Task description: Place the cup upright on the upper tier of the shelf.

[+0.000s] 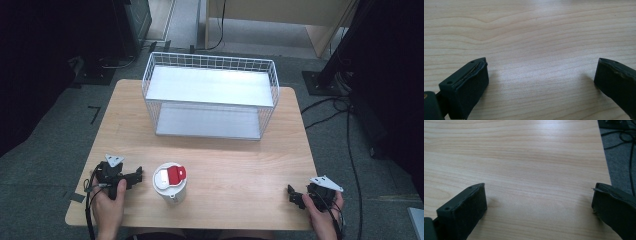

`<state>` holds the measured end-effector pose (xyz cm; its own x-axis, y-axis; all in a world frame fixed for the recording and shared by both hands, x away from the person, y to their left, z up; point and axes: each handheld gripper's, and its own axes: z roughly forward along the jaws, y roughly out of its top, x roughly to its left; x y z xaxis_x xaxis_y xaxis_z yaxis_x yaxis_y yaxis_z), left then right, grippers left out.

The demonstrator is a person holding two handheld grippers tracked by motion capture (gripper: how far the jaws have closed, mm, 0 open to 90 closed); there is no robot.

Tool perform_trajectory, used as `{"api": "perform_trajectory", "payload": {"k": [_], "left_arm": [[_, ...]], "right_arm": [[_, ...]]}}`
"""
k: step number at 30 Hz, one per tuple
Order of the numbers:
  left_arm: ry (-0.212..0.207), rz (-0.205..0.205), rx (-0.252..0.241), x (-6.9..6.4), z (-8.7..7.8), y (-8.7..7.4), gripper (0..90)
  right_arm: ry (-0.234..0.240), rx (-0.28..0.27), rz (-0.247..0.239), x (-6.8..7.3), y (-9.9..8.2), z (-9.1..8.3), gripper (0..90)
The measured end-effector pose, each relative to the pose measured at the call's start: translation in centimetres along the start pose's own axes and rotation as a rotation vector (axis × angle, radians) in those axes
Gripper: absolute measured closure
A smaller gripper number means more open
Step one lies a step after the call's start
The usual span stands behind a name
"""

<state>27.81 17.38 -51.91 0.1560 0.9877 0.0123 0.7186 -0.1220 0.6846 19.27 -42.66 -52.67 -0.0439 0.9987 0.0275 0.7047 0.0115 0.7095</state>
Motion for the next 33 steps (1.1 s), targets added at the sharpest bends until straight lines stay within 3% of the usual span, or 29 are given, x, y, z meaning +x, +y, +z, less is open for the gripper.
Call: {"api": "perform_trajectory", "payload": {"k": [6,9,10,11,14,28,31,33], "left_arm": [[0.001,-0.001,0.002,0.0,0.1,0.1,0.0],[0.001,0.0,0.003,0.0,0.1,0.1,0.0],[0.001,0.0,0.003,0.0,0.1,0.1,0.0],[0.001,0.001,0.003,0.0,0.1,0.1,0.0],[0.001,0.0,0.003,0.0,0.1,0.1,0.0],[0.001,0.0,0.003,0.0,0.1,0.1,0.0],[0.001,0.0,0.003,0.0,0.1,0.1,0.0],[0.001,0.0,0.003,0.0,0.1,0.1,0.0]], "right_arm": [[0.042,-0.032,-0.009,1.0,0.0,-0.4,0.0],[0.067,-0.061,-0.041,2.8,0.7,-0.9,0.0],[0.067,-0.061,-0.041,2.8,0.7,-0.9,0.0],[0.087,-0.072,-0.059,4.0,1.0,-1.0,0.0],[0.108,-0.072,-0.096,5.5,1.4,-1.0,0.0],[0.202,-0.121,-0.178,10.6,3.3,-1.2,0.0],[0.247,-0.132,-0.202,12.5,3.7,-1.3,0.0],[0.258,-0.135,-0.208,13.0,3.8,-1.3,0.0]]}}
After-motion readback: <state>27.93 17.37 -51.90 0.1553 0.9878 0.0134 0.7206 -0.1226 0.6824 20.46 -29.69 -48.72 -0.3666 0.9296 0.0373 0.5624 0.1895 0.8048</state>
